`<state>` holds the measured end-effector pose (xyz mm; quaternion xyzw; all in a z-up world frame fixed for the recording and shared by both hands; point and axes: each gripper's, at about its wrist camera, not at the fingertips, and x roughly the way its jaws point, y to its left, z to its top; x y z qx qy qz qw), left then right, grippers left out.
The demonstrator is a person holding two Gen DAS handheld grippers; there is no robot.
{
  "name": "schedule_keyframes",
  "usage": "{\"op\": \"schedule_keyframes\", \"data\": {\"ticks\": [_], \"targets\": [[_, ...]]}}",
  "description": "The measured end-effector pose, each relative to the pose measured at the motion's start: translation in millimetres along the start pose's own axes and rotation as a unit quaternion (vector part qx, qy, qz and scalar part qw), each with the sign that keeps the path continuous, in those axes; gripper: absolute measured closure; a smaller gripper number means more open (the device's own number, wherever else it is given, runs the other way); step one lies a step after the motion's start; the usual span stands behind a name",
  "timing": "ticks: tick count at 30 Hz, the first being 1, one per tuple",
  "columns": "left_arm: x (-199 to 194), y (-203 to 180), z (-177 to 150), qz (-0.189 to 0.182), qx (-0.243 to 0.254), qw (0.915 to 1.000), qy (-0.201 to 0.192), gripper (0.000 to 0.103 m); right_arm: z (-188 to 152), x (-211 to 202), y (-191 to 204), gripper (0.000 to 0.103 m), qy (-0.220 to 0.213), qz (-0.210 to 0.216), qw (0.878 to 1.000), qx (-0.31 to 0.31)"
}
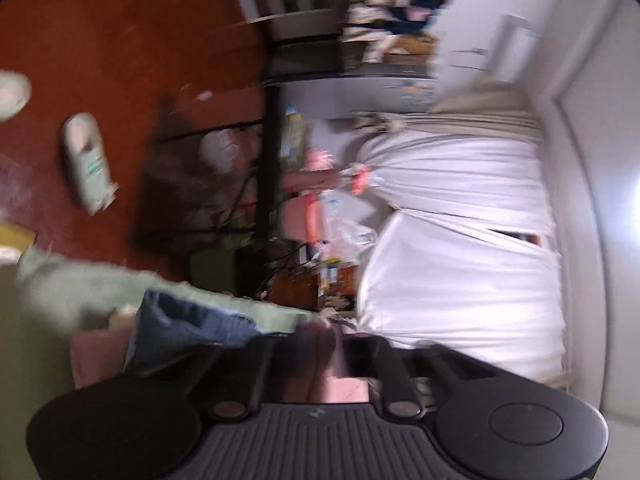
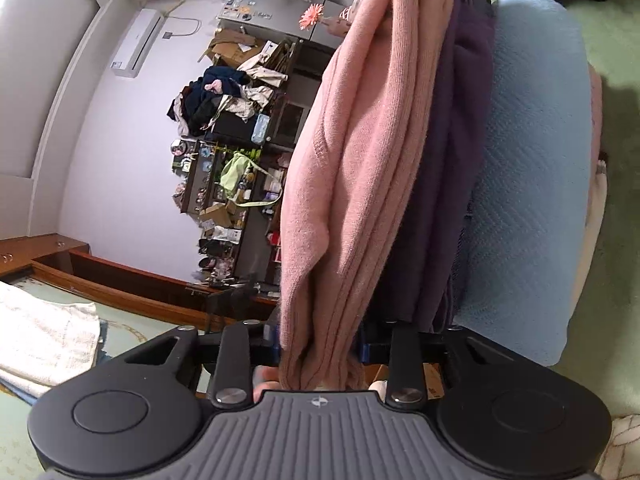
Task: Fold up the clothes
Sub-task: 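Lower the sweatshirt onto the stack of folded clothes with both grippers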
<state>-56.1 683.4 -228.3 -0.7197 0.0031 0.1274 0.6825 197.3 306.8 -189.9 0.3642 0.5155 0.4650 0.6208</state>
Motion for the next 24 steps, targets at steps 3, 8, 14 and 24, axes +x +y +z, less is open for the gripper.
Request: {"op": "schedule_keyframes", "data": {"ticks": [3,8,14,24], "targets": [[-4,-19,-2,0.01,0.023,0.9997,0.003,0.095,-4,-8,6,0.087,-0.015,0.006,1.0,-0.002],[9,-16,10,0.061,-0.004,0.9981,0.012,0.095,-12,-7,-15,0.087,-0.01,0.004,0.998,0.059],[17,-8,13,0.075,-0.006,0.9972,0.003,0.1,-25,-20,-24,0.087,-0.014,0.022,0.997,0.077],[-18,-8,6,0.062,0.037,0.9974,0.001,0.078,-44,-49,-43,0.068,-0.016,0.043,0.994,0.095]]}}
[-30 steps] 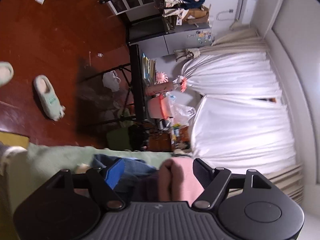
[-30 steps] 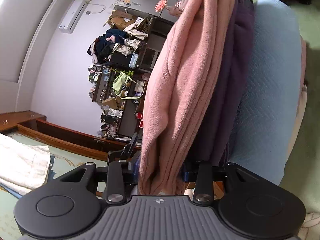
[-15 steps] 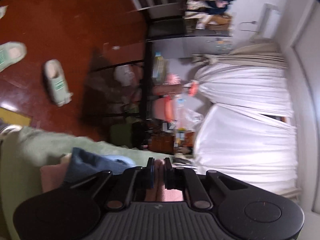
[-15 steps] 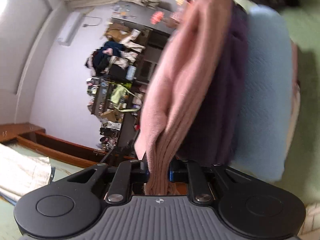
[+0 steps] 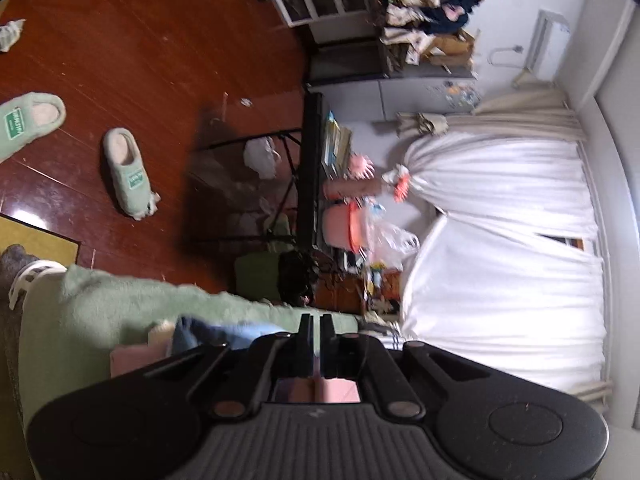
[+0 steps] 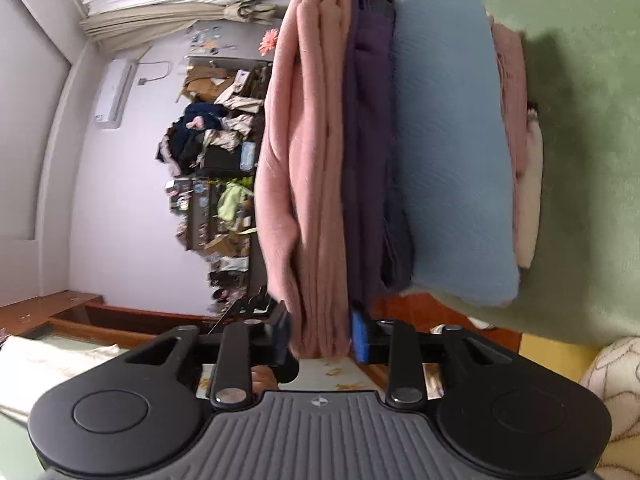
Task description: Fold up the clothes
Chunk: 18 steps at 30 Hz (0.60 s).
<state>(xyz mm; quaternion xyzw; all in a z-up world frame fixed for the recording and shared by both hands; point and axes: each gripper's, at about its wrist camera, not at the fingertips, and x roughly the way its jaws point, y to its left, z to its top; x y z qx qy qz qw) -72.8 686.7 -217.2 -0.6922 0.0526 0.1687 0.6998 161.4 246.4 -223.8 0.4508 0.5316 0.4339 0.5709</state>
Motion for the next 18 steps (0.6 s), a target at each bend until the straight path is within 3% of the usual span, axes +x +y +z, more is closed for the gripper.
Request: {"op": "schedule_keyframes", "data": {"ticks": [1,2,4,7,10,12,15,18], "targets": [[-8,-2,-8,0.002,0.008,1.0,-0.005,0.056,1,-6,1,0.067,-0.007,0.0,1.0,-0.007],[-16,-4,-17,0.003,0.016,0.9998,-0.011,0.049,4,-12,1,0.065,-0.016,0.0,1.0,-0.016],[-24,-9,-43,0.003,0.049,0.9988,0.002,0.048,23,-33,1,0.054,-0.061,-0.014,0.997,-0.045],[-34,-17,-82,0.003,0.1,0.9946,0.026,0.034,83,-51,3,0.054,-0.111,-0.021,0.992,-0.049],[-28,-16,-117,0.014,0.114,0.9921,0.05,0.033,133,-46,4,0.054,-0.133,-0.013,0.99,-0.036],[-18,-14,-129,0.012,0.098,0.9928,0.067,0.033,167,-26,4,0.054,-0.122,-0.028,0.992,-0.025],[-1,-9,-145,0.008,0.072,0.9931,0.092,0.033,191,-2,5,0.054,-0.101,-0.042,0.994,-0.023],[14,-11,-152,0.018,0.068,0.9936,0.088,0.033,201,19,7,0.054,-0.098,-0.043,0.994,-0.022]]}}
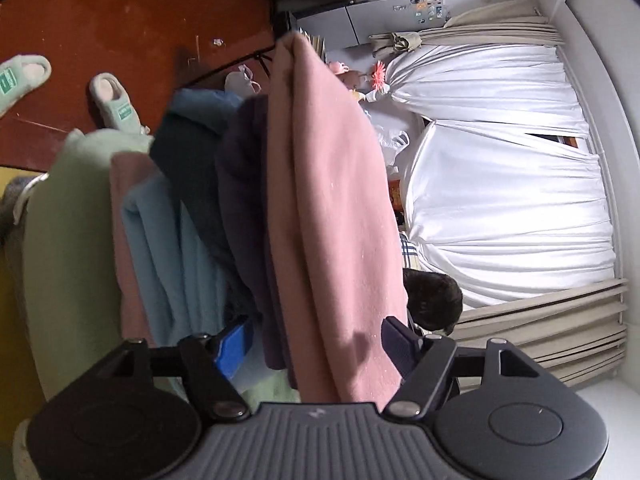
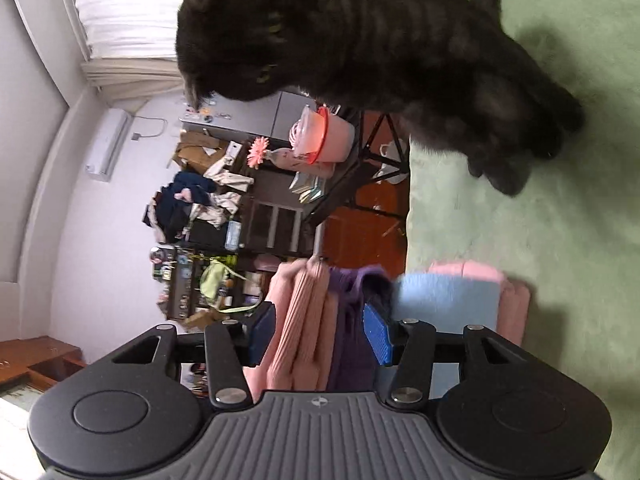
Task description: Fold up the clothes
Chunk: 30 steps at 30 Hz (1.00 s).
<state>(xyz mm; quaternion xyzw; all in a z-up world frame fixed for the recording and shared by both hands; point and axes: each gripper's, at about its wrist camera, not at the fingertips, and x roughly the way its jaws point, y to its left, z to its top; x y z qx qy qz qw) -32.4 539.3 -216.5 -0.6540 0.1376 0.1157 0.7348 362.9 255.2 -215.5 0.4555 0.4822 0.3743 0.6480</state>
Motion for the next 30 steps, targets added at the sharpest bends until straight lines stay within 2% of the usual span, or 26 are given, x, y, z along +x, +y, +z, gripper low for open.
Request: {"op": "schedule_keyframes", "data": {"ticks": [3,4,6,8,9,11,15,17,18,19,21,25,28,29,30], "targets": [[4,0,-1,-0.003,-0.014,0.9999,-0.001,0.035,-4,12,0,0.053,-0.001,0.005,1.0,0.01],[6,-1,-1,-0.004,-0.014,0.9999,0.0,0.046,-5,13,1,0.052,-0.005,0.005,1.0,0.014],[6,-6,-3,0.017,-0.002,0.9998,-0.003,0.062,-6,14,8,0.054,-0.006,0.004,1.0,0.01],[5,-12,-5,0.036,0.017,0.9992,-0.006,0.07,-8,11,21,0.065,-0.009,-0.022,0.999,-0.033],[4,-12,-5,0.037,0.02,0.9991,-0.006,0.071,-10,10,28,0.068,-0.01,-0.035,0.998,-0.057],[1,-11,-4,0.039,0.011,0.9992,0.0,0.073,-13,4,34,0.068,-0.017,-0.037,0.997,-0.066],[-2,-9,0,0.038,-0.007,0.9993,0.005,0.073,-15,4,27,0.06,0.001,-0.012,1.0,-0.018],[0,-10,1,0.036,-0.006,0.9993,0.007,0.073,-16,8,26,0.059,0.011,-0.028,0.999,-0.025],[1,-10,1,0.036,-0.005,0.9993,0.007,0.073,-15,9,26,0.061,0.01,-0.029,0.999,-0.025],[2,-11,0,0.036,-0.001,0.9993,0.005,0.075,-15,10,26,0.07,0.009,-0.03,0.999,-0.026],[3,-13,-3,0.034,0.003,0.9994,0.004,0.079,-13,12,28,0.078,0.005,-0.03,0.999,-0.027],[0,-10,-1,0.024,-0.009,0.9996,0.016,0.083,-11,6,53,0.08,0.0,-0.025,0.997,-0.073],[-1,-8,1,0.022,-0.015,0.9995,0.018,0.083,-7,16,46,0.08,0.006,-0.058,0.994,-0.093],[-1,-7,2,0.019,-0.02,0.9994,0.021,0.083,-3,19,31,0.079,0.014,-0.064,0.995,-0.074],[-1,-8,4,0.018,-0.021,0.9993,0.024,0.083,0,17,25,0.078,0.015,-0.053,0.996,-0.068]]}}
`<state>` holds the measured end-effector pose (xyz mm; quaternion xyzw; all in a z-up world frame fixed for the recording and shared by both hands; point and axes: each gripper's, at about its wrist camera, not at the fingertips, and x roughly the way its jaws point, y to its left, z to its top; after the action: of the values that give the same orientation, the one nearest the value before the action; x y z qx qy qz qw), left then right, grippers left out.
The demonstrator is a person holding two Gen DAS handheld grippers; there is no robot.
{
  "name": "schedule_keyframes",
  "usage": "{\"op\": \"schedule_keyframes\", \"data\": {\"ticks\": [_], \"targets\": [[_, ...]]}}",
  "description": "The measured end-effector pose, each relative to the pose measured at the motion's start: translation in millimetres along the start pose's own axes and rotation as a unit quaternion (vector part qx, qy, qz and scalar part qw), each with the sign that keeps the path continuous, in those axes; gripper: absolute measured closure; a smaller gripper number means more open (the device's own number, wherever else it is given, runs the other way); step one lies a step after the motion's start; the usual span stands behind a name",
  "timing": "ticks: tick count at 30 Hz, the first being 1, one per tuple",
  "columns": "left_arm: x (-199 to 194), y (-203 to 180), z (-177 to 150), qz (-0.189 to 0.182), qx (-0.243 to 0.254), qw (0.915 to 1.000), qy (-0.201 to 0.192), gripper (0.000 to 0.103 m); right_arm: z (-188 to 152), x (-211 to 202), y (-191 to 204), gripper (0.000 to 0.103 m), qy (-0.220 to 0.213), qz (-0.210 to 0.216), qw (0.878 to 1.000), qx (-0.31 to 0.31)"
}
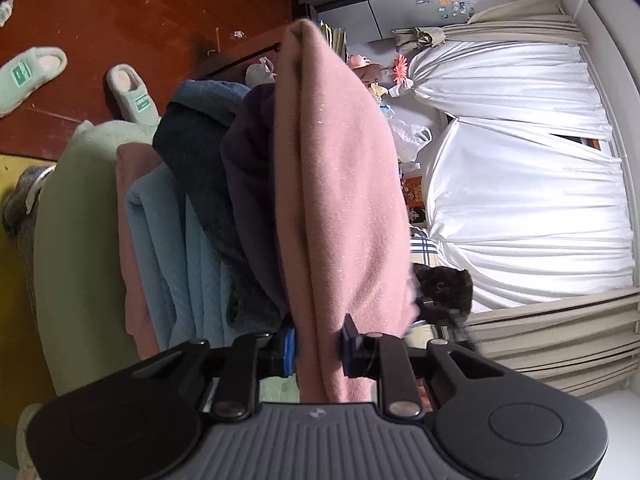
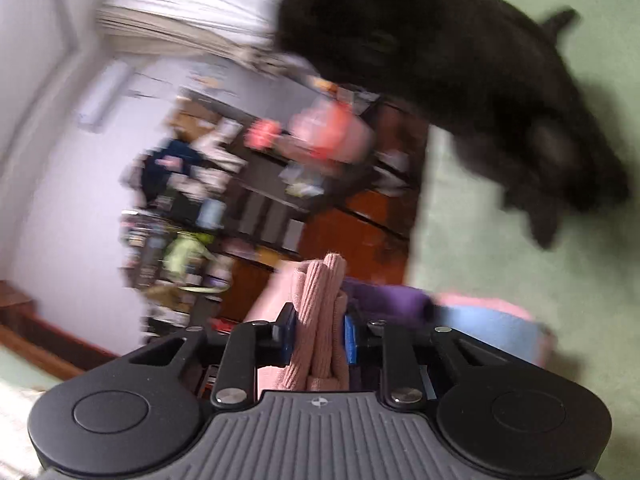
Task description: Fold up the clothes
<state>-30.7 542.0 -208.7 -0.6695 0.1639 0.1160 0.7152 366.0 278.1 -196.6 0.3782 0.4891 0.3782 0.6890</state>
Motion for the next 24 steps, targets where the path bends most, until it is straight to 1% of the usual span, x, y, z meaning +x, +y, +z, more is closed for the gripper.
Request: {"op": "schedule_keyframes", "data": {"ticks": [1,4,7,8,9,10,12,13,14,16,17,20,21,23,24], "targets": [[0,-1,1,0.002,0.003,1.0,0.003,0.083,2,-3,-3,0.078,-0.003,0.003,1.0,0.003],[-2,-6,0,0.02,0.022,0.9995,0.01,0.082,8,-29,-1,0.077,-0.056,-0.005,0.998,0.003],[-4,-5,2,0.02,0.023,0.9995,0.01,0.082,1,-61,15,0.077,-0.058,0.068,0.996,-0.015],[-4,-5,2,0.019,0.023,0.9995,0.012,0.081,-5,-60,18,0.077,-0.031,0.087,0.996,-0.012],[-4,-5,3,0.018,0.023,0.9995,0.013,0.081,-19,-56,24,0.077,0.023,0.122,0.992,-0.001],[-3,-5,3,0.018,0.024,0.9995,0.013,0.081,-31,-49,28,0.077,0.063,0.145,0.987,0.008],[-3,-7,2,0.021,0.026,0.9994,0.01,0.081,-56,-31,32,0.077,0.13,0.166,0.977,0.03],[-4,-8,1,0.023,0.029,0.9993,0.008,0.081,-63,-24,33,0.077,0.147,0.164,0.975,0.031],[-4,-10,0,0.026,0.03,0.9992,0.005,0.081,-74,-11,34,0.077,0.168,0.145,0.975,0.019],[-4,-9,-1,0.027,0.029,0.9992,0.006,0.081,-77,1,31,0.103,0.166,0.098,0.981,-0.018],[-4,-8,-1,0.026,0.029,0.9992,0.008,0.082,-70,7,23,0.103,0.148,0.084,0.985,-0.03],[-5,-7,0,0.02,0.031,0.9992,0.014,0.083,-43,9,6,0.103,0.108,0.088,0.99,0.012],[-5,-7,0,0.02,0.032,0.9992,0.015,0.083,-35,7,6,0.103,0.087,0.074,0.993,0.003],[-2,-7,1,0.015,0.029,0.9992,0.021,0.083,-19,10,6,0.103,0.079,0.064,0.995,-0.008],[-1,-7,1,0.014,0.03,0.9992,0.022,0.083,-11,11,5,0.103,0.077,0.058,0.995,-0.003]]}}
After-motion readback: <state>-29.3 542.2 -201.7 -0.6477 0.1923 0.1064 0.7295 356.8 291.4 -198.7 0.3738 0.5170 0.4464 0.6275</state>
